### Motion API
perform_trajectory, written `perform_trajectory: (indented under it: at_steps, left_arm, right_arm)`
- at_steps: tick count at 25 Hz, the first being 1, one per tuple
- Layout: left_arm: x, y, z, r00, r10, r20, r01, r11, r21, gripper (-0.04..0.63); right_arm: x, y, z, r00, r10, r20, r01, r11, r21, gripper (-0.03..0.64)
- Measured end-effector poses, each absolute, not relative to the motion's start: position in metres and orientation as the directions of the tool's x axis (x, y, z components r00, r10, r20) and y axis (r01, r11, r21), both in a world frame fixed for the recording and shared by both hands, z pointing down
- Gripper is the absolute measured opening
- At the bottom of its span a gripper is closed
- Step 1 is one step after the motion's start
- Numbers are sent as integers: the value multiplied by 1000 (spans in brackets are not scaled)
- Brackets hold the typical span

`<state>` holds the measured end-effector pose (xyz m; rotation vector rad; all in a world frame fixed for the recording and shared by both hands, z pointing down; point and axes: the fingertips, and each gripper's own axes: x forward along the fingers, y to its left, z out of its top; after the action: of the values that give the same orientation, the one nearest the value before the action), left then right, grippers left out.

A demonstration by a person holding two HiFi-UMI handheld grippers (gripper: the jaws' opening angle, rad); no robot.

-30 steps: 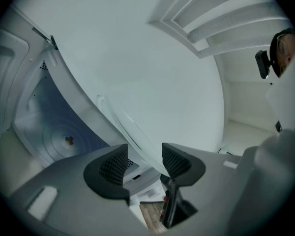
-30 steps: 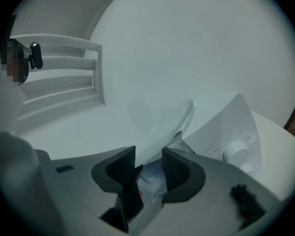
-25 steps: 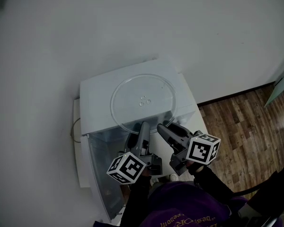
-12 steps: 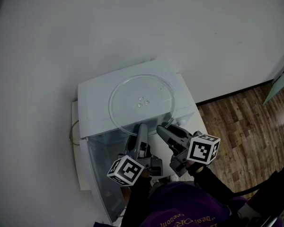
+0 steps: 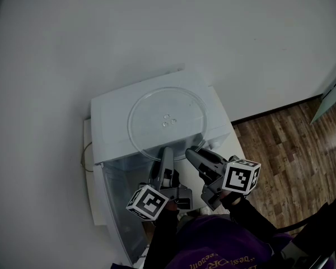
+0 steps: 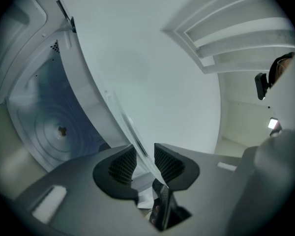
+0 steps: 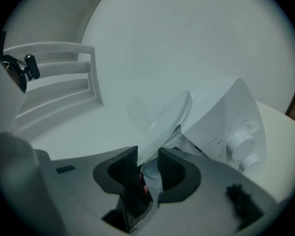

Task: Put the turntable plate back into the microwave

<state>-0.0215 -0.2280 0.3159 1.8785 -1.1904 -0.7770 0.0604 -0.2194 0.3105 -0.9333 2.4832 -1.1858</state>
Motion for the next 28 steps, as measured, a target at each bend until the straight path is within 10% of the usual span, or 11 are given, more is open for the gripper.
perform_trajectory:
  at_steps: [28]
  left_arm:
    - [-23, -204, 307, 348, -908, -233, -352, -356, 866, 101]
  right_arm:
    - [58, -199, 303, -803, -596, 27, -400, 504, -765, 123]
